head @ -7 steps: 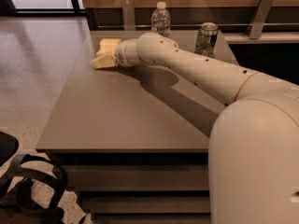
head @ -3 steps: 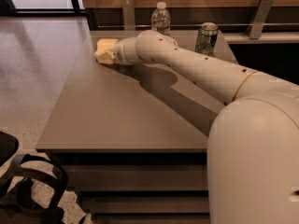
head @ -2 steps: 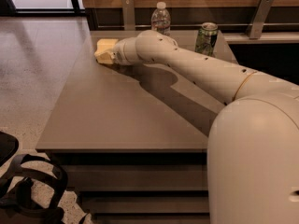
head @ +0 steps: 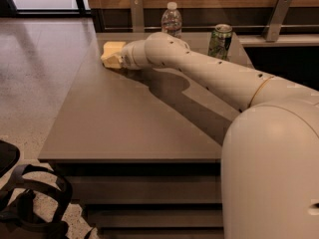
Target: Pick sponge
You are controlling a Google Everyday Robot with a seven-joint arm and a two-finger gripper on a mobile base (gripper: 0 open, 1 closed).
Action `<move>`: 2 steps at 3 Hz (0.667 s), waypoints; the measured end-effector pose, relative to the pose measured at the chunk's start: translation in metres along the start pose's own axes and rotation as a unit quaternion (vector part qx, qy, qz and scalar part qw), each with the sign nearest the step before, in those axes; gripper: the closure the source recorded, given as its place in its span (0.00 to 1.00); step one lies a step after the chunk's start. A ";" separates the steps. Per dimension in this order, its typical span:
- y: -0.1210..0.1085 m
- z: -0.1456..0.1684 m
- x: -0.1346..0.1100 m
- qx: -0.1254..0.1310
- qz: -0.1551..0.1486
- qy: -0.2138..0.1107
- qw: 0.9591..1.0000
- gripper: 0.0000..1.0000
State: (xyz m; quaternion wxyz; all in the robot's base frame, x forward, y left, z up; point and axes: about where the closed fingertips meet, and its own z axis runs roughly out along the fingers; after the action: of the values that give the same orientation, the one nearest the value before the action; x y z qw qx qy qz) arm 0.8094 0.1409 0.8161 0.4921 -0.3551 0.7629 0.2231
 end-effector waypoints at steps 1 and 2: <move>0.000 0.000 0.000 0.000 0.000 0.000 1.000 1.00; 0.002 -0.015 -0.017 -0.011 -0.016 -0.014 1.000 1.00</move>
Offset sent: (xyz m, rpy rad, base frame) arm -0.0546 -0.0422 0.1907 0.0654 -0.2876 0.2851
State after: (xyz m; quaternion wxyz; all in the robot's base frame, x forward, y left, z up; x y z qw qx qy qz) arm 0.8038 0.1370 0.8379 0.5021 -0.3697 0.7477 0.2284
